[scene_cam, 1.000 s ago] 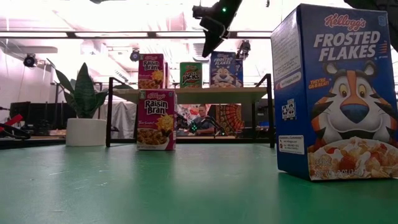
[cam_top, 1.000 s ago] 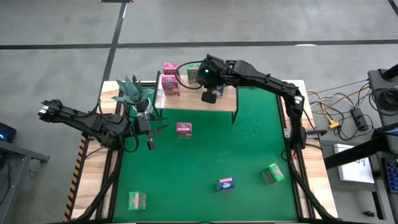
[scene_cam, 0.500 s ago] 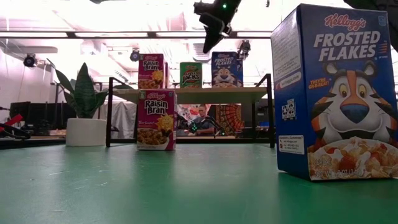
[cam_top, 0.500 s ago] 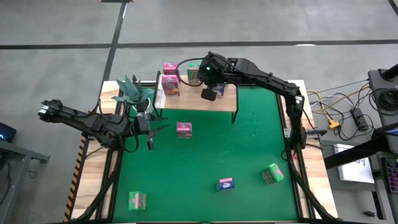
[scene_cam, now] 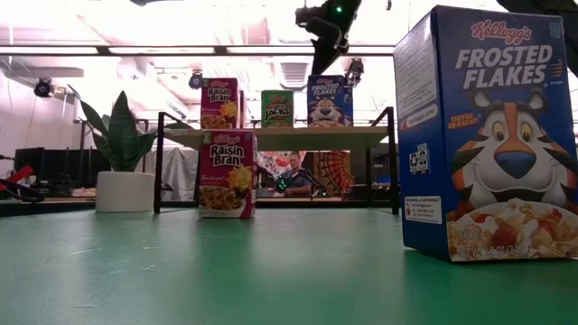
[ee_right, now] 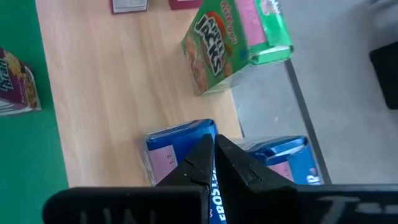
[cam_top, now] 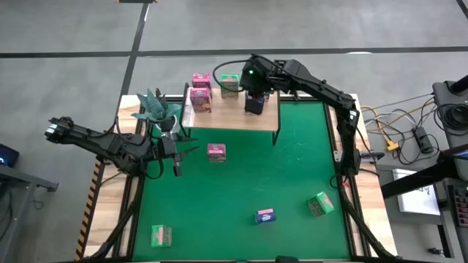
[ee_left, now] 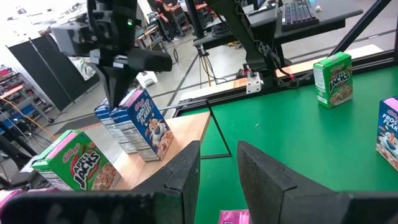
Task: Stack cereal on shelf
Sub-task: Put the right blue cereal box on the shelf aligned with the other blue cereal box
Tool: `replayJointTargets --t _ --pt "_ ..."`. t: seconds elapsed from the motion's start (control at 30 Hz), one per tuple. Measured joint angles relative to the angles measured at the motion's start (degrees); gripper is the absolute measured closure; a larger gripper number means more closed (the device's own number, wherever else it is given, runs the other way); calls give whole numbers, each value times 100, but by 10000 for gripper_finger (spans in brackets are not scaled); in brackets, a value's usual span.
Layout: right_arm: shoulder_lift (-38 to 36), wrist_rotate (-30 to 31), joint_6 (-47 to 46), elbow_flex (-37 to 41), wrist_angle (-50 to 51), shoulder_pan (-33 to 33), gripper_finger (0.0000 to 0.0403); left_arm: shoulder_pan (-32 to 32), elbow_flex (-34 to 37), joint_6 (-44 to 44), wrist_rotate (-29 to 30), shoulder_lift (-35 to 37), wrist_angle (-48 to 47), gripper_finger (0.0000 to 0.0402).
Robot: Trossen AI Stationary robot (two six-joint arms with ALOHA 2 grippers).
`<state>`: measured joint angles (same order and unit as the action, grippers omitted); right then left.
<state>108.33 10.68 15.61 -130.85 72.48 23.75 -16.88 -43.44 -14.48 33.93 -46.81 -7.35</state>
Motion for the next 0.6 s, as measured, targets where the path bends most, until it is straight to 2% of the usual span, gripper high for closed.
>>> replayJointTargets --t 0.47,0.6 --pt "0 10 -228 25 221 16 394 -2 0 0 0 0 3 313" --pt "0 193 -269 27 340 17 394 -1 0 1 0 1 4 313"
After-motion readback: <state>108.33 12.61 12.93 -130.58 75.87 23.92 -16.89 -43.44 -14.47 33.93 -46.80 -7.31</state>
